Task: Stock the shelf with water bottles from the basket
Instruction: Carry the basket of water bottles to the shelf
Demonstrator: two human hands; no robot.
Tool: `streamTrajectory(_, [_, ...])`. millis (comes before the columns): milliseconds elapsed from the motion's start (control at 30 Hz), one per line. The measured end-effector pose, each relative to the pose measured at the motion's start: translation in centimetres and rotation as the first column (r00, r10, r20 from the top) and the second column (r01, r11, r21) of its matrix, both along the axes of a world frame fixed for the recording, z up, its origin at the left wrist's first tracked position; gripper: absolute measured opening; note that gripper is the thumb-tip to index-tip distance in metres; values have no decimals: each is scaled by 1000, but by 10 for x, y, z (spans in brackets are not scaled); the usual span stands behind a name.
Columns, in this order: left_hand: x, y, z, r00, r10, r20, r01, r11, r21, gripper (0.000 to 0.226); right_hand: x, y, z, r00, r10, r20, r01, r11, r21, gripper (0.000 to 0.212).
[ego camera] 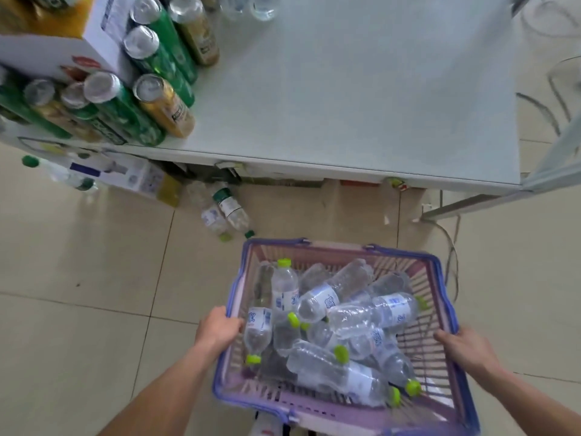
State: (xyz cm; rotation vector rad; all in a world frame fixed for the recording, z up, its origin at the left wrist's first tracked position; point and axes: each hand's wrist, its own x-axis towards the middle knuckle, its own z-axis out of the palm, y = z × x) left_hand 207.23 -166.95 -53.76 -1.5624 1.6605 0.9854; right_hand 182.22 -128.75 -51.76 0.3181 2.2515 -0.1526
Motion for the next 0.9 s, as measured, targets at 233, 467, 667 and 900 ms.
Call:
streamTrajectory(233, [-56, -17, -47, 997, 19, -70, -25, 996, -85, 11, -39, -21, -45, 992, -38, -118, 26, 995, -100, 24])
streamTrajectory(467, [-89, -19, -85, 986, -41, -160, 1, 971, -241, 14, -40, -21, -92, 971, -116, -210, 86, 986, -146, 27])
streamTrajectory(667, [-108, -27, -104, 973, -51, -224, -26, 944, -328, 16, -65, -24, -105, 960, -113, -256, 69, 982, -177, 27])
streamTrajectory(900, [-134, -35, -109, 935, -12, -356, -119, 931, -344, 13, -95, -38, -109, 947, -116, -301, 60, 980, -188, 31])
